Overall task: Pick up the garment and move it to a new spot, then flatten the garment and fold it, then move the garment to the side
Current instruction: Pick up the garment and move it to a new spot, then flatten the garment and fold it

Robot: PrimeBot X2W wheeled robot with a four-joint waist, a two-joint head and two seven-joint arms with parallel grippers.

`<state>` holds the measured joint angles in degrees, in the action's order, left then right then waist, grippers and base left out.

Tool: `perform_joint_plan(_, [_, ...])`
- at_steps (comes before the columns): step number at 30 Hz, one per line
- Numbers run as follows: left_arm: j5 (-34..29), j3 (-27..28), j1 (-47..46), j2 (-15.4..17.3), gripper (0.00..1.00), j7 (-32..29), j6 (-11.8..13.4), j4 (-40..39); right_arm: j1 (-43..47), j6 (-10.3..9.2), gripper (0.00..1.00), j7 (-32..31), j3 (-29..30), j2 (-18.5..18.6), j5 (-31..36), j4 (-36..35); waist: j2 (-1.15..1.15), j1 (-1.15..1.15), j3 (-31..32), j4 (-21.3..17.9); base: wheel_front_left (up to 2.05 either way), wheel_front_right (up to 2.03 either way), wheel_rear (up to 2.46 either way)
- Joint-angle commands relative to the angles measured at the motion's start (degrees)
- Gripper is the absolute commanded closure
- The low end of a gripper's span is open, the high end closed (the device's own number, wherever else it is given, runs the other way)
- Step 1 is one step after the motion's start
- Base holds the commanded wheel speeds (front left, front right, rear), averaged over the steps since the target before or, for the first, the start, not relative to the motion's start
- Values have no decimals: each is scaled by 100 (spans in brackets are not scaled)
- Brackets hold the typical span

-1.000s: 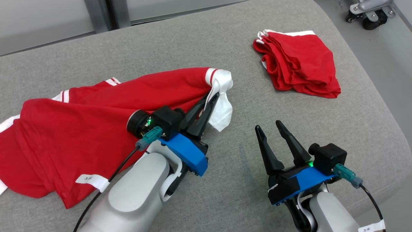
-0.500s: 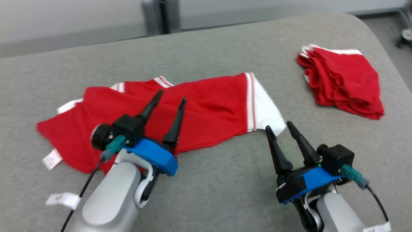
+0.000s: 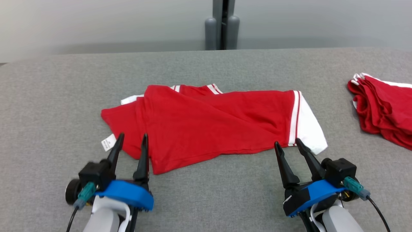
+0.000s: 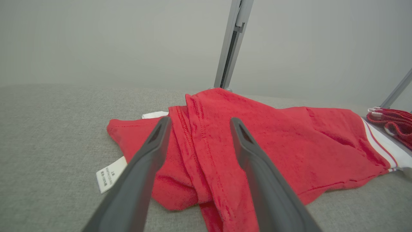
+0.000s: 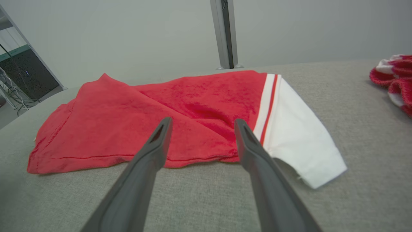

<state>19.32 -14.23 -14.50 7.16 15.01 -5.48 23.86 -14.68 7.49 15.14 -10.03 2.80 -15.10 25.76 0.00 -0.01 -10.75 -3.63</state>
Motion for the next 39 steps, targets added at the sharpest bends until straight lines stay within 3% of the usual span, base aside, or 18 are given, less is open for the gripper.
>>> perform_joint_plan(1, [-130, 207, 266, -64, 0, 24, -44, -50, 109, 0, 0, 0, 45, 18, 52, 51, 0, 1, 65, 81, 0, 0, 0])
perform_joint_plan(15, [-544, 925, 1242, -349, 0, 24, -199, -328, 440, 0, 0, 0, 202, 18, 131, 163, 0, 1, 341, 236, 0, 0, 0])
perform_joint_plan(26, [-272, 414, 719, -395, 0, 24, -205, -92, 152, 0, 0, 0, 98, 20, 170, -4, 0, 1, -102, 25, 0, 0, 0])
perform_joint_plan(39, [185, -23, 441, -158, 0, 24, -207, 349, 94, 0, 0, 0, 262, 17, 213, -90, 0, 1, -530, -197, 0, 0, 0])
